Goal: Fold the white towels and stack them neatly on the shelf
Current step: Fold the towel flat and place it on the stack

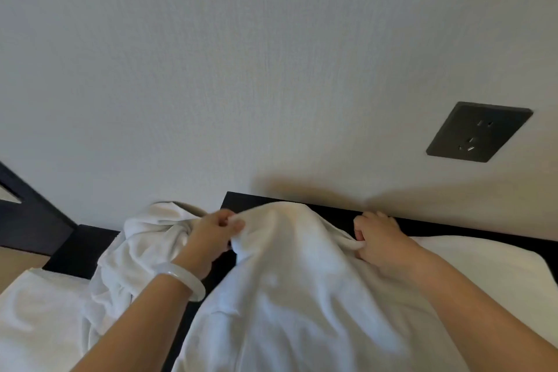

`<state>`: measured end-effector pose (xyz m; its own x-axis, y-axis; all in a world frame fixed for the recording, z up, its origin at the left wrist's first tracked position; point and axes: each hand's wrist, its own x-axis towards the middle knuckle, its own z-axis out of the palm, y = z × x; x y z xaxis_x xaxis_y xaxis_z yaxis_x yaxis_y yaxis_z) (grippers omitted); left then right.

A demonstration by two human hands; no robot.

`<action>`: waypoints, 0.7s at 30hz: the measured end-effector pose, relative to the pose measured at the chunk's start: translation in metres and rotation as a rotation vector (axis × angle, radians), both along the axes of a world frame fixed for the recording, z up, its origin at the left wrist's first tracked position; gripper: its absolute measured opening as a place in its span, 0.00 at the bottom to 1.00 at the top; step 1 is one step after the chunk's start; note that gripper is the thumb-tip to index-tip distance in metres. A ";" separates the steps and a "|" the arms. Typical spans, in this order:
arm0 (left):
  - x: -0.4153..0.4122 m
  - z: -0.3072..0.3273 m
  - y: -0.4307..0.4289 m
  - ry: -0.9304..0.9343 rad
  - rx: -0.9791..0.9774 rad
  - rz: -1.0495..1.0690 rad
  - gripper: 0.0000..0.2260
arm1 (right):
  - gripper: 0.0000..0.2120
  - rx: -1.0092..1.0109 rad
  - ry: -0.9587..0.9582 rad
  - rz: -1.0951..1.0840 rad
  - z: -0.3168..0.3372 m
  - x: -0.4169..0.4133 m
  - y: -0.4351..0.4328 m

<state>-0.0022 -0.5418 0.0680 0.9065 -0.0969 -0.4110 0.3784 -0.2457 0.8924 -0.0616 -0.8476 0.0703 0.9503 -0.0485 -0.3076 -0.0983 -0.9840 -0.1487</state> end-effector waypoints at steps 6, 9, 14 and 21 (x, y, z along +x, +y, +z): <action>0.061 0.038 0.015 -0.476 0.448 -0.072 0.05 | 0.16 0.337 -0.255 -0.142 0.021 0.011 -0.023; 0.073 0.048 0.008 -0.559 0.571 -0.183 0.04 | 0.14 0.148 -0.431 -0.101 0.027 0.012 -0.019; 0.073 0.013 0.017 -0.506 0.685 -0.327 0.14 | 0.05 -0.049 -0.478 -0.080 0.003 0.008 -0.026; 0.070 0.004 0.021 -0.610 0.896 -0.643 0.23 | 0.09 0.085 -0.283 -0.082 0.004 0.006 -0.020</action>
